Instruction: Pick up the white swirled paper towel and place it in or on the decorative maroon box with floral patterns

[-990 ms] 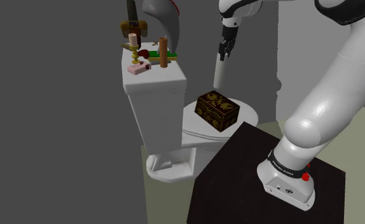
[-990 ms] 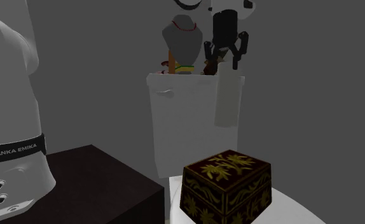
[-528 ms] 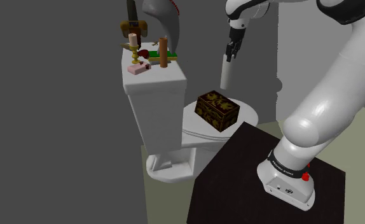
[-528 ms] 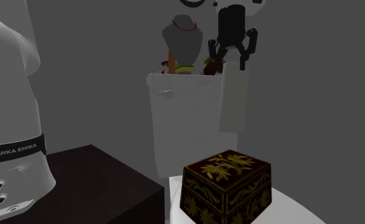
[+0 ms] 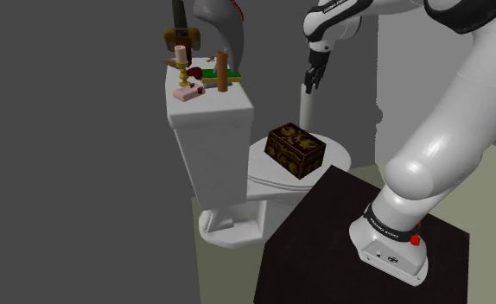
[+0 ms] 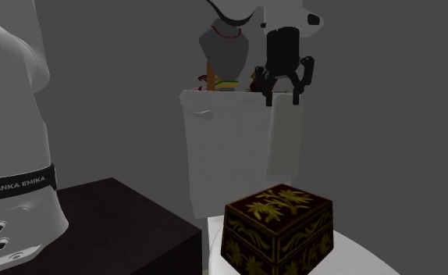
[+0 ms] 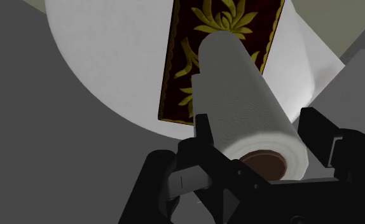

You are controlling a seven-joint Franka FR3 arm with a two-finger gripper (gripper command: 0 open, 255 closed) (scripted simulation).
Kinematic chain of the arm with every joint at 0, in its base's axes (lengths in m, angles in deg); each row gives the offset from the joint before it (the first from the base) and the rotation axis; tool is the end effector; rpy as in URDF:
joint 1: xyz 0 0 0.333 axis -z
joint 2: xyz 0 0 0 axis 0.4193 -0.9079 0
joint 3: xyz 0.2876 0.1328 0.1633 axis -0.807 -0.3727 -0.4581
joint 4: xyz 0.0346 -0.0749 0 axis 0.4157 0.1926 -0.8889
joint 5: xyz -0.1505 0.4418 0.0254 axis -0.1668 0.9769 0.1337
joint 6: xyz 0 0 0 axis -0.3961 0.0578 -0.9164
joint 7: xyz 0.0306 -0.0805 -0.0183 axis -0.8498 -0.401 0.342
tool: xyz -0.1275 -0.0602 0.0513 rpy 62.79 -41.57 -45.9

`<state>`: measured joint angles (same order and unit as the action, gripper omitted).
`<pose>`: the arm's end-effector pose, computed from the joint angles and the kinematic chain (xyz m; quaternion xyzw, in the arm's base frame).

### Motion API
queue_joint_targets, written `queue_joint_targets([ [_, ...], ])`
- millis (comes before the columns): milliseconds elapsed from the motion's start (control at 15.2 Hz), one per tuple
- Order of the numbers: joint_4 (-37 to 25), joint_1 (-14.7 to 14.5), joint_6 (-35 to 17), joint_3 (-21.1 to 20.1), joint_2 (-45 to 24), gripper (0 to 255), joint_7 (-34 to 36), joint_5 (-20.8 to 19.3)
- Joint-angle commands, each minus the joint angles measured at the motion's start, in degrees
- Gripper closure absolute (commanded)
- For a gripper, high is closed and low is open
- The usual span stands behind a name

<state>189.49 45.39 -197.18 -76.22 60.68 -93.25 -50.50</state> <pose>0.5174 -0.3565 0.3910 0.9996 0.0184 -0.0065 0.0182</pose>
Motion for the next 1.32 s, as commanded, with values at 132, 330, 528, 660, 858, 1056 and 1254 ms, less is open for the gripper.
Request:
queue_joint_targets([
  [132,1.6,0.1,-2.9,0.0,-1.3,255,-0.2,0.3],
  [330,2.8,0.1,-5.1,0.0,-2.3,255,-0.3,0.6],
  [528,3.9,0.2,-7.2,0.0,-3.4,255,-0.4,0.8],
  [660,4.6,0.2,-8.7,0.0,-4.1,255,-0.6,1.0],
  [858,5.6,0.3,-10.9,0.0,-5.4,255,-0.7,1.4],
  [1056,5.9,0.3,-11.6,-0.1,-5.8,255,-0.8,1.5],
  [1254,5.9,0.3,-11.6,-0.1,-5.8,255,-0.8,1.5],
])
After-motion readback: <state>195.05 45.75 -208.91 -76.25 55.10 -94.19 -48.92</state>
